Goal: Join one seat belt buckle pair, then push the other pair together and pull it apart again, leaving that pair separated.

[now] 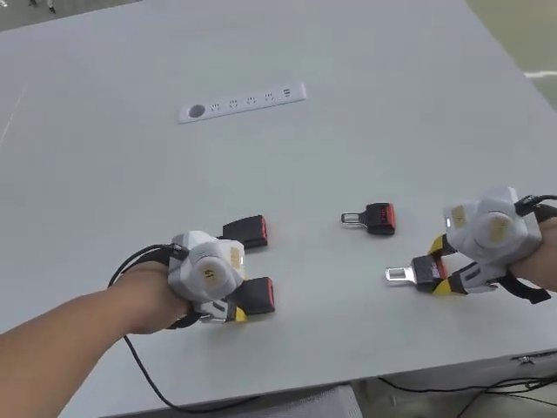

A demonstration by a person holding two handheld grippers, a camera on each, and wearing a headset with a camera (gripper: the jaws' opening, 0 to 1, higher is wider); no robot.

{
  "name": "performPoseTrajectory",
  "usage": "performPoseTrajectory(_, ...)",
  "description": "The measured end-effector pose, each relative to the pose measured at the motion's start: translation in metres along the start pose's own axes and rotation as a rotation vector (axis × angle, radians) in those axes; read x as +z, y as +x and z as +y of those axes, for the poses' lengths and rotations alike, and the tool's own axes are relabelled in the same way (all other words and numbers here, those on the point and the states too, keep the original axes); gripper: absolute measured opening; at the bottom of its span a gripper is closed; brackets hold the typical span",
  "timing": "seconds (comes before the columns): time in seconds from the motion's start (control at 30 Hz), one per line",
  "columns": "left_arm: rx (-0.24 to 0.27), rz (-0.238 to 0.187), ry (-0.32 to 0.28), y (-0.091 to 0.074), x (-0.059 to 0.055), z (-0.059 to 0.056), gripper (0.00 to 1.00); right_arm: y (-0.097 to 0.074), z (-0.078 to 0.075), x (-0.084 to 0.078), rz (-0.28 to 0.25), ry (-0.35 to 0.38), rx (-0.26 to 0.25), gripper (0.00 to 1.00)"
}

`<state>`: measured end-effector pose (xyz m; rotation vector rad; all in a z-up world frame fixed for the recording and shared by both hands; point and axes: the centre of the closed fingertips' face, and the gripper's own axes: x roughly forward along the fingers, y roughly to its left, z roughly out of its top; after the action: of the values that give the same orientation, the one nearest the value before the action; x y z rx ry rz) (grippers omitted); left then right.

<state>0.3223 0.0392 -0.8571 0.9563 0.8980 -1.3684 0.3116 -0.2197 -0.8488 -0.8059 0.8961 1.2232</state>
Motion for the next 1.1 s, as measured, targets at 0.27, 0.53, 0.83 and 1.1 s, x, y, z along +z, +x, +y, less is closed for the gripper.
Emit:
performPoseTrajectory(0.27,-0.007,0.001,-0.005,0.000,-0.001,0.000,0.34,0.009,0.000,0.018,-0.023,0.003,-0.020,0.32)
performPoseTrajectory(0.53,-0.006,-0.010,-0.001,0.000,-0.001,-0.001,0.34,0.025,0.006,0.051,-0.072,0.010,-0.028,0.32)
performPoseTrajectory(0.83,-0.015,-0.017,0.003,0.000,0.000,-0.001,0.34,0.046,0.013,0.091,-0.130,0.025,-0.039,0.32)
performPoseTrajectory(1.1,-0.017,-0.012,0.000,0.001,0.000,-0.001,0.34,0.066,0.022,0.131,-0.158,-0.005,-0.030,0.32)
